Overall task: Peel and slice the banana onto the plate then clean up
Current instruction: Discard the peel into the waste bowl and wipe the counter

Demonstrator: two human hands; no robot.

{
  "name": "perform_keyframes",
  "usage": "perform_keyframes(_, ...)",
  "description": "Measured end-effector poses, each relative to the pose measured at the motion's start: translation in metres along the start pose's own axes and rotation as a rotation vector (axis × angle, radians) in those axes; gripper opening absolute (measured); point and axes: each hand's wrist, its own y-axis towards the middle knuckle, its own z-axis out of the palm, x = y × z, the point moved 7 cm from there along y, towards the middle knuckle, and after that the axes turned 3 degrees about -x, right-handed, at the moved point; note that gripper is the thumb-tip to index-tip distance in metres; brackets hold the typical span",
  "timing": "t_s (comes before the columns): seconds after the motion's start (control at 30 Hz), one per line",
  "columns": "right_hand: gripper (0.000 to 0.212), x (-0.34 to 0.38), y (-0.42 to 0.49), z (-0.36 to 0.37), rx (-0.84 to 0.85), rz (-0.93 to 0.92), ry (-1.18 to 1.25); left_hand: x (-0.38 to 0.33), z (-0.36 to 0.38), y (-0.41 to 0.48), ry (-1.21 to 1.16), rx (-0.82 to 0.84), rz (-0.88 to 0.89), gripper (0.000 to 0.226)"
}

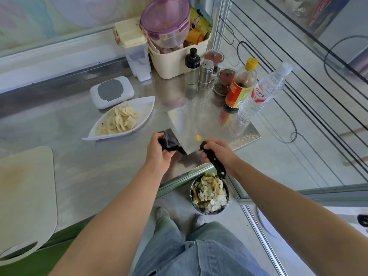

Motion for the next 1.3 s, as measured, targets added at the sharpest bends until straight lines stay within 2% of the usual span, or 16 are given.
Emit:
perform_keyframes(0.07,0.018,0.003,0.001,-0.011,-0.062,-0.011,0.038,-0.009,-0.012,0.007,0.011,-0.048,0.061,0.018)
perform_keyframes(0.13,0.013,0.013,0.002,-0.021,-0.125,-0.040,-0.022,-0.015,-0.027,0.012,-0.005,-0.115,0.091,0.015)
perform_keyframes(0.2,0.014,0.021,0.010,-0.030,-0.181,-0.052,-0.167,-0.017,-0.039,0.013,-0.033,-0.161,0.094,0.006)
perform_keyframes(0.27,0.017,0.026,0.021,-0.041,-0.268,-0.061,-0.334,-0.017,-0.050,0.012,-0.041,-0.212,0.094,0.009)
perform_keyframes(0.33,0.030,0.029,0.033,-0.057,-0.379,-0.088,-0.468,-0.018,-0.058,0.009,-0.027,-0.241,0.103,0.010)
perform_keyframes(0.53,0.045,0.038,0.046,-0.082,-0.591,-0.188,-0.849,-0.023,-0.066,0.009,0.100,-0.197,0.161,0.014)
perform_keyframes(0.7,0.051,0.034,0.045,-0.070,-0.664,-0.195,-1.189,-0.026,-0.060,0.015,0.209,-0.103,0.192,0.015)
perform_keyframes(0.77,0.052,0.035,0.045,-0.056,-0.682,-0.253,-1.266,-0.025,-0.054,0.016,0.242,-0.089,0.181,0.010)
perform_keyframes(0.8,0.051,0.038,0.045,-0.043,-0.635,-0.338,-1.235,-0.024,-0.051,0.015,0.250,-0.086,0.166,0.007)
perform_keyframes(0.87,0.050,0.041,0.044,-0.003,-0.372,-0.481,-0.984,-0.019,-0.041,0.015,0.248,-0.053,0.118,0.003)
perform_keyframes(0.93,0.054,0.033,0.040,0.049,-0.007,-0.394,-0.713,-0.011,-0.026,0.015,0.314,0.034,0.064,0.016)
perform_keyframes(1.0,0.058,0.020,0.036,0.086,0.201,-0.267,-0.649,-0.005,-0.008,0.010,0.386,0.186,0.019,0.031)
perform_keyframes(1.1,0.048,0.017,0.050,0.099,0.199,-0.265,-0.647,-0.001,0.002,0.010,0.363,0.298,-0.029,0.054)
perform_keyframes(1.17,0.039,0.027,0.068,0.092,0.128,-0.282,-0.603,-0.011,-0.003,0.015,0.492,0.254,0.020,0.046)
perform_keyframes(1.2,0.040,0.036,0.077,0.086,0.059,-0.310,-0.594,-0.019,-0.016,0.024,0.643,0.152,0.090,0.040)
perform_keyframes(1.3,0.051,0.066,0.108,0.067,-0.198,-0.412,-0.564,-0.044,-0.055,0.052,1.391,-0.093,0.429,0.034)
